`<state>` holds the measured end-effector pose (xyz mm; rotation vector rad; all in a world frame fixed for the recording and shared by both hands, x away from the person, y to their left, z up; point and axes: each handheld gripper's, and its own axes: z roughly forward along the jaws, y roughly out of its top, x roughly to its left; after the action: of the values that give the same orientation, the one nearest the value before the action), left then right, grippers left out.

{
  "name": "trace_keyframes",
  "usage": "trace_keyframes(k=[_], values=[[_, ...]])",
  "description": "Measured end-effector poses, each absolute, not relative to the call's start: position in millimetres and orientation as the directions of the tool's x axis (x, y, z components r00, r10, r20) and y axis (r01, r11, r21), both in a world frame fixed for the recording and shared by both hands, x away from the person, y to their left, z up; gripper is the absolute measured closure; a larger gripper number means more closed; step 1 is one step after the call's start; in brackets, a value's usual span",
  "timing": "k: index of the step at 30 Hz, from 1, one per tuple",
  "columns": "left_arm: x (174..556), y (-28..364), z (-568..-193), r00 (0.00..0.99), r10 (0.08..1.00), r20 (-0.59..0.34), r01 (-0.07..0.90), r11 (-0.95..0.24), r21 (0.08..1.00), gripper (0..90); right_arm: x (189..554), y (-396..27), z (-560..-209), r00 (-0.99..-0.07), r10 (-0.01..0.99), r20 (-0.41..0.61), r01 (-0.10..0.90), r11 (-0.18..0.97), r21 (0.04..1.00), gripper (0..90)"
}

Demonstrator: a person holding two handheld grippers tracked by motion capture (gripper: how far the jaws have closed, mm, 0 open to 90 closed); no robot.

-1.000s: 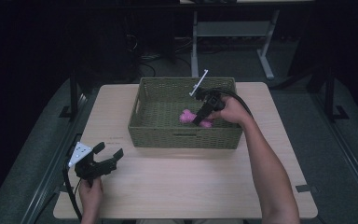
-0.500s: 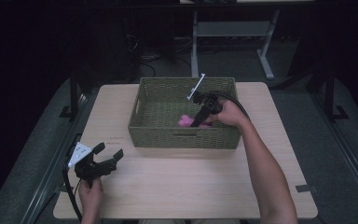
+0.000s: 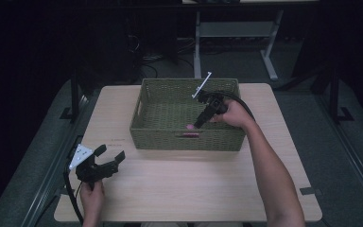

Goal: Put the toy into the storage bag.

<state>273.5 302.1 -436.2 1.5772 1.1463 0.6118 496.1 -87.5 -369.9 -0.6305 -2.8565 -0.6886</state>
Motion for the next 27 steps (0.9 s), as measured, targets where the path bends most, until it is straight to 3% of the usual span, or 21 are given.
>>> trace_keyframes(k=[27], values=[[273, 302, -436, 0.413, 0.897, -0.157, 0.362, -0.004, 0.932, 13.6, 481, -105, -337, -0.891, 0.424, 0.163, 0.448, 0.758, 0.475, 36.5]])
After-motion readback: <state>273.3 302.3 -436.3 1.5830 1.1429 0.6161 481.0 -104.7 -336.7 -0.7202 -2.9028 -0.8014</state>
